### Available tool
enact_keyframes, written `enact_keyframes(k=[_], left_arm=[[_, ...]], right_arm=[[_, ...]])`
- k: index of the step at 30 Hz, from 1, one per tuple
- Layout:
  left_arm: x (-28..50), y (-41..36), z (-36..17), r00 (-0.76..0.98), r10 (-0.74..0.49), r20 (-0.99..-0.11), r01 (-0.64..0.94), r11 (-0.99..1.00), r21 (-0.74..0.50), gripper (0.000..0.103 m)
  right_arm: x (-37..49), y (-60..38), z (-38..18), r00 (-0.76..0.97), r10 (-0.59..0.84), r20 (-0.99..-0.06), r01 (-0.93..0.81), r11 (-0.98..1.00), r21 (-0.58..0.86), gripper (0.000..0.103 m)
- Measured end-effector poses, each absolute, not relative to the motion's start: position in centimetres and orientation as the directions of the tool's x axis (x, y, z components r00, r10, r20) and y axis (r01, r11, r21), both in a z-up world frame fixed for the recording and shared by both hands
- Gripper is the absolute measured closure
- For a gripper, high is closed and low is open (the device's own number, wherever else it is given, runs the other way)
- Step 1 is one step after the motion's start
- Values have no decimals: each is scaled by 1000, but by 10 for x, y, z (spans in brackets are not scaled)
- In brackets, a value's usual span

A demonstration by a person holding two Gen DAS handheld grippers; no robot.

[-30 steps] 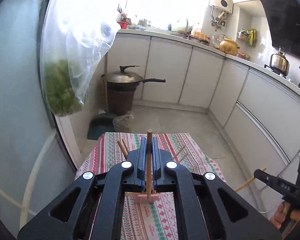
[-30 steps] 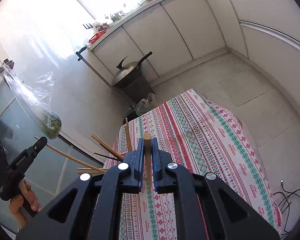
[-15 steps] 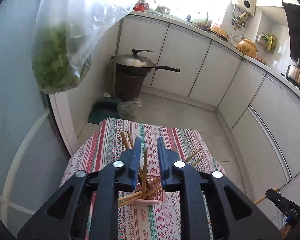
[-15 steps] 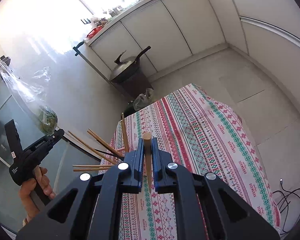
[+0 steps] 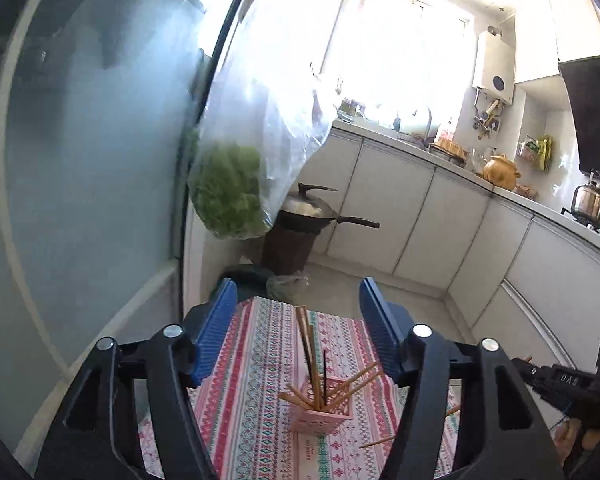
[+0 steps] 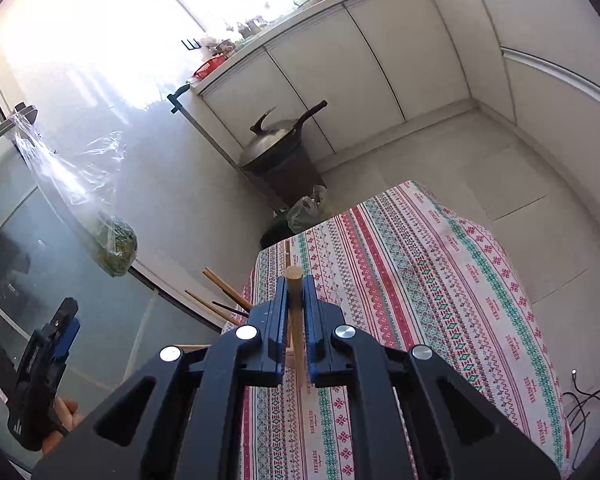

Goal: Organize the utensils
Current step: 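Carry both held chopsticks over the pink holder, then drop the chopsticks into the pink holder by opening both tools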

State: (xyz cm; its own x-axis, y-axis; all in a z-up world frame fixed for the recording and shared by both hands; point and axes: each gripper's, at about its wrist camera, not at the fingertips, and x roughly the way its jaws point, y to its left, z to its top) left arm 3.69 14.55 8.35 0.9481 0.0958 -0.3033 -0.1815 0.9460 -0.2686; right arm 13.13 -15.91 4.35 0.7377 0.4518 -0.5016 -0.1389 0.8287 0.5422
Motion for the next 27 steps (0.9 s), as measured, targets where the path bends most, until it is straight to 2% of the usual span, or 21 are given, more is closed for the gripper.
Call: enact_keyframes(k=[3, 7, 11, 16, 23, 27], left_arm=[[36, 153, 80, 942, 135, -308, -215, 946, -241, 39], [38, 174, 74, 935, 86, -343, -204, 923, -325, 36], [36, 192, 72, 931, 88, -353, -219, 911, -349, 34], [36, 200, 71, 929, 93, -359, -230, 904, -361, 32], [41, 198, 67, 921, 98, -378, -238, 909, -343, 31], [41, 193, 68, 922, 116, -370, -246, 913, -327, 23]], right_arm=[[140, -141, 57, 757, 431, -492, -143, 843, 519, 95], [152, -118, 75, 788, 396, -471, -146, 864, 482, 95], [168, -96, 83, 794, 371, -481, -139, 882, 449, 95], [187, -73, 75, 785, 336, -521, -123, 908, 401, 95], [208, -56, 52, 765, 355, -538, -133, 904, 407, 93], [202, -57, 49, 766, 355, -536, -136, 904, 404, 92]])
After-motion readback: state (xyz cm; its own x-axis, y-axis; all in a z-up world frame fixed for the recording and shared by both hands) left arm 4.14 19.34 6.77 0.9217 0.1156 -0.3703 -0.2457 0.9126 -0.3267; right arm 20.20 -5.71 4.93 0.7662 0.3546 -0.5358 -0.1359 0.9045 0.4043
